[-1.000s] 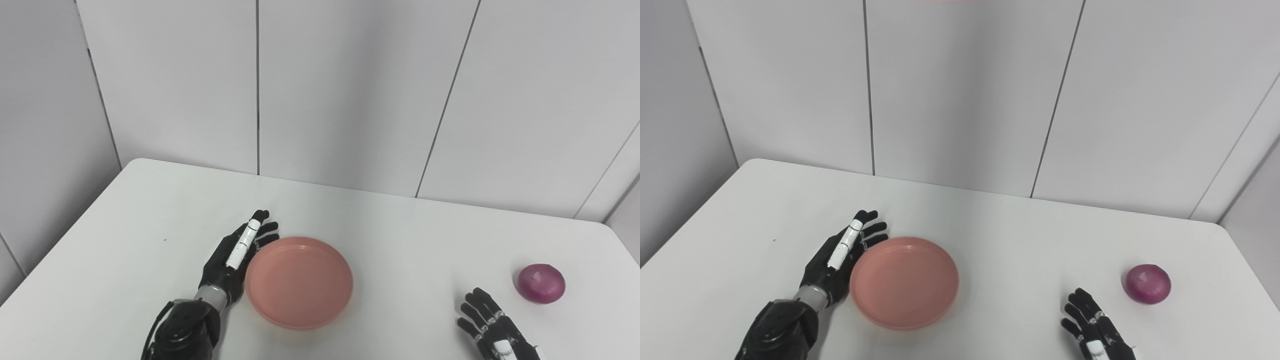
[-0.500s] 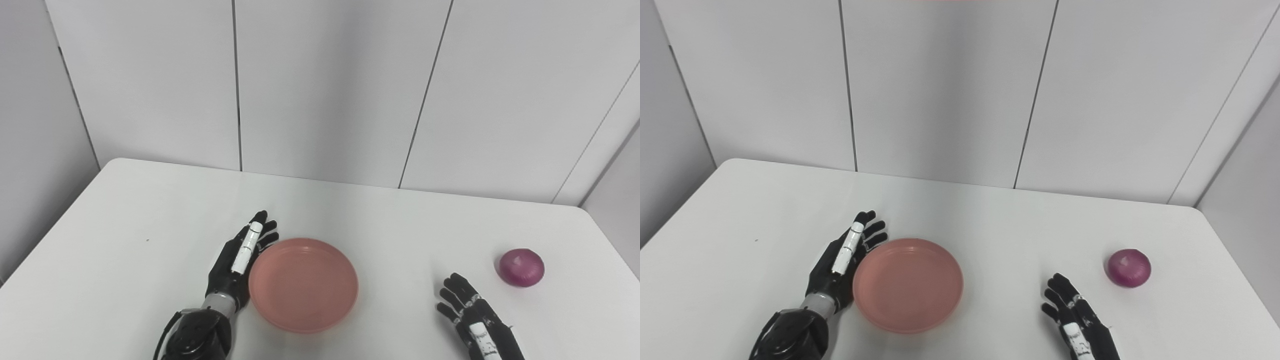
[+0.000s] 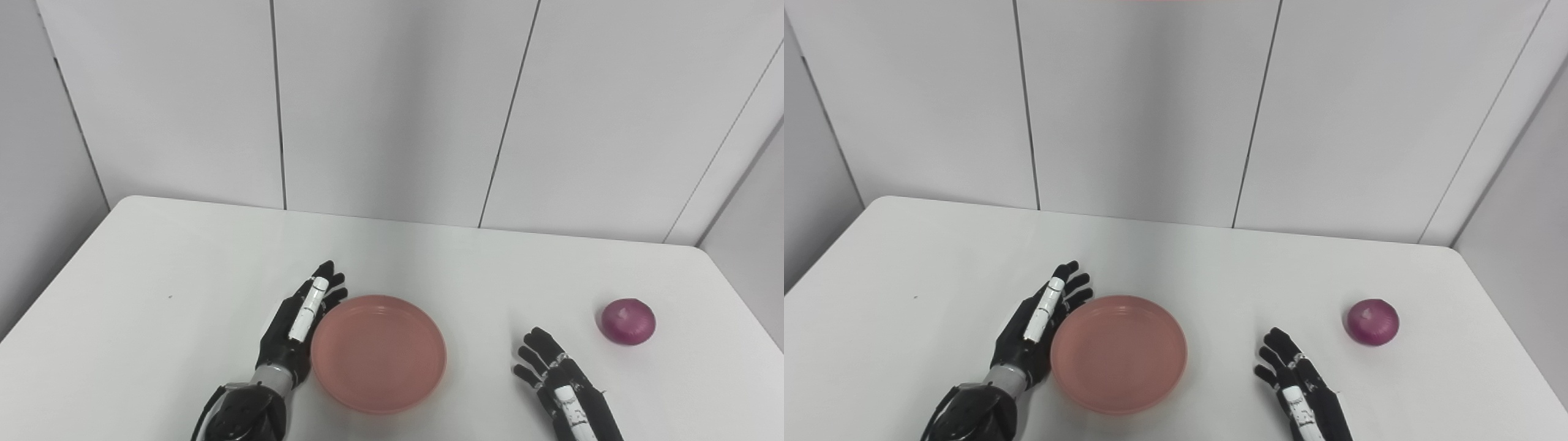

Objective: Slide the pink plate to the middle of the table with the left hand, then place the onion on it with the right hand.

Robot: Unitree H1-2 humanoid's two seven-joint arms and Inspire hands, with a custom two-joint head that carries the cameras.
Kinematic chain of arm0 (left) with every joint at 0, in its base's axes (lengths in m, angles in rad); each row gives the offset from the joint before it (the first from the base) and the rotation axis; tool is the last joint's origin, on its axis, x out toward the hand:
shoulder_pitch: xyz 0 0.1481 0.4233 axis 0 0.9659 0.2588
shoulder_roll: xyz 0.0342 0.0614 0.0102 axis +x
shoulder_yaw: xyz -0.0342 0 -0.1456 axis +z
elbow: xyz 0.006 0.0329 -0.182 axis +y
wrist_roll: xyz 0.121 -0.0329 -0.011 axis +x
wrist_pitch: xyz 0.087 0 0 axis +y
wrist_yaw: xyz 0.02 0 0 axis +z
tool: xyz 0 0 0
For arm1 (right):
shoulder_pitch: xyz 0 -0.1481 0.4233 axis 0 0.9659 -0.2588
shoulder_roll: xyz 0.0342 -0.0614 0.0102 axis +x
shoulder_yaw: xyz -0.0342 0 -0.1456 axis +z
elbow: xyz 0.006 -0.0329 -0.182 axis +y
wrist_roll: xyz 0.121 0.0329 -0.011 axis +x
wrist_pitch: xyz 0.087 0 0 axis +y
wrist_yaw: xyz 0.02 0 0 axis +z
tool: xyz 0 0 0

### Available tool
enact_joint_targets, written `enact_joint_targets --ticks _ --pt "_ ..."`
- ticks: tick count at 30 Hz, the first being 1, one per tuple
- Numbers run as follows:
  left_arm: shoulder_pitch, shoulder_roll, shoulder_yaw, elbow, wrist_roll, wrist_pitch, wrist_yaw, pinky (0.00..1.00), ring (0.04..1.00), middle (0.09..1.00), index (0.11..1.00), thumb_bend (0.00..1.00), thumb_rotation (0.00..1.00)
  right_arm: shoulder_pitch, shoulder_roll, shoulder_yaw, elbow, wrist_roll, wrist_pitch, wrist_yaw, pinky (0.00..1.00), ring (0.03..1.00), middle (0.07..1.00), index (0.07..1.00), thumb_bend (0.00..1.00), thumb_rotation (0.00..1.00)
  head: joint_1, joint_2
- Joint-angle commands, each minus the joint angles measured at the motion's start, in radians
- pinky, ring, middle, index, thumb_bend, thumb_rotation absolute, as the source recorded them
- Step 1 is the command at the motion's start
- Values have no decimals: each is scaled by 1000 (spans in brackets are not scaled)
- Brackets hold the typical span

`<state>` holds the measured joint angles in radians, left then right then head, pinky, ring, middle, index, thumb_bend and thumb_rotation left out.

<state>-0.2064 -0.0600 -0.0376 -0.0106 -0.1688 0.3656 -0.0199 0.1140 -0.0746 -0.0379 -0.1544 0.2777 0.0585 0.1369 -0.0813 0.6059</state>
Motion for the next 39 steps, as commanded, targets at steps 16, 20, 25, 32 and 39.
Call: enact_joint_targets --ticks 16,20,25,32,39 --pt "19 6 -27 20 -2 25 -41 925 868 883 889 696 771 20 12 10 26 -7 64 -11 825 880 868 853 923 628 -35 -3" --pt "16 4 -22 35 -9 17 -42 933 872 886 891 692 768 19 15 9 34 -7 54 -11 830 884 870 853 906 617 -59 -5" --pt "13 16 -17 51 -9 3 -56 939 872 887 898 679 790 16 23 17 43 -19 45 -11 843 884 874 861 890 605 -126 -11" --pt "-1 54 24 98 -30 -17 -89 898 867 883 895 679 785 -4 73 49 76 -77 35 -47 848 888 876 874 883 596 -279 -53" --pt "-23 91 65 155 -55 -35 -130 905 871 880 904 687 791 -23 117 72 107 -119 32 -70 854 898 879 886 889 614 -373 -94"
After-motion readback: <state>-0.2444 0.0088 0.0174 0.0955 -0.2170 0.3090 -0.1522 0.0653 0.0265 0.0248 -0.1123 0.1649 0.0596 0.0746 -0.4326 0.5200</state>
